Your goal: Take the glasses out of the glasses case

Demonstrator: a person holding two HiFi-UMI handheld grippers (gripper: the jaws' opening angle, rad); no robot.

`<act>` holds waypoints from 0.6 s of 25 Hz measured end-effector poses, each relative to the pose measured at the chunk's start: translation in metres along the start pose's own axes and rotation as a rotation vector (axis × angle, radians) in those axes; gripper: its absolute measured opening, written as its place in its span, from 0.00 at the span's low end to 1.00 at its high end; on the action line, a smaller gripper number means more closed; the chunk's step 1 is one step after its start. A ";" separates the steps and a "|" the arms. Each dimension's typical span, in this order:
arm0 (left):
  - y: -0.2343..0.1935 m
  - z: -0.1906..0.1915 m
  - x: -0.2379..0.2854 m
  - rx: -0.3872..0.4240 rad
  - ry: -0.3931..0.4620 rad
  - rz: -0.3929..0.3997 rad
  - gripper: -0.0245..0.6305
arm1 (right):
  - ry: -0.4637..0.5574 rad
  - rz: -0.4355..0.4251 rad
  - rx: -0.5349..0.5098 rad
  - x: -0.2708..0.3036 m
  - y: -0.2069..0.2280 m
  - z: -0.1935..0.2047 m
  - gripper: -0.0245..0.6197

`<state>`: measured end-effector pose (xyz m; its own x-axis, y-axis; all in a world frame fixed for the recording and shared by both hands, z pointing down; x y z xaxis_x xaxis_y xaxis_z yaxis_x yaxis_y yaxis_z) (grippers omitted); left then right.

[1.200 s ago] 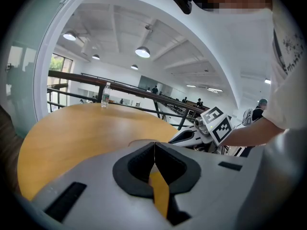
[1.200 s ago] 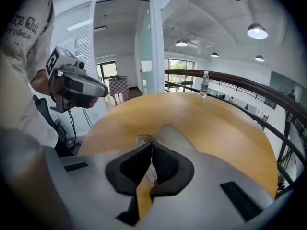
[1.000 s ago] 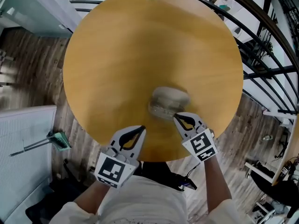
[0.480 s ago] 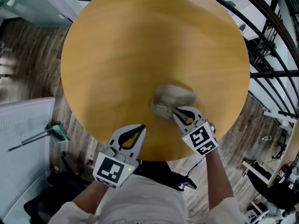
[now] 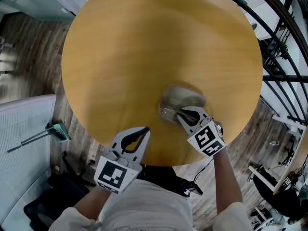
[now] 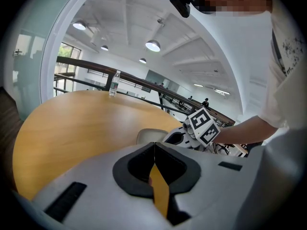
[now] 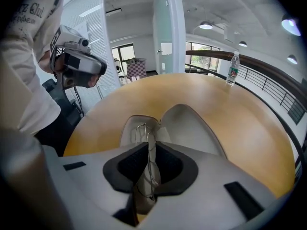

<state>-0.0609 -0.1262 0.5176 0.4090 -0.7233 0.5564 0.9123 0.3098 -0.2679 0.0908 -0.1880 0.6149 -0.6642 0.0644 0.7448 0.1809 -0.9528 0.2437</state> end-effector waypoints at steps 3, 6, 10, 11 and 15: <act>-0.002 0.000 0.001 -0.007 0.001 -0.004 0.07 | -0.020 -0.027 -0.012 0.003 0.000 0.000 0.13; -0.001 0.001 0.002 -0.009 0.002 -0.005 0.07 | -0.042 -0.065 -0.019 0.004 0.000 0.001 0.13; -0.001 0.003 0.002 -0.014 0.000 -0.007 0.07 | -0.089 -0.107 -0.038 0.006 -0.003 0.004 0.13; -0.001 0.003 0.002 -0.014 0.001 -0.007 0.07 | -0.097 -0.114 -0.038 0.008 -0.003 0.005 0.13; -0.002 0.002 0.000 -0.018 0.006 -0.006 0.07 | -0.115 -0.150 -0.032 0.013 -0.004 0.005 0.10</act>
<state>-0.0627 -0.1256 0.5201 0.4030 -0.7291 0.5532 0.9143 0.2940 -0.2786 0.0852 -0.1820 0.6269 -0.5945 0.2383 0.7680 0.0620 -0.9387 0.3392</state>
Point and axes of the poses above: the fingertips, and each gripper's own axes: x forward along the fingers, y to its right, z out of its underside, the point moved 5 cm from there along -x, backward along the fingers, and after that the axes turned 13 degrees about -z, right-handed, at the moved point
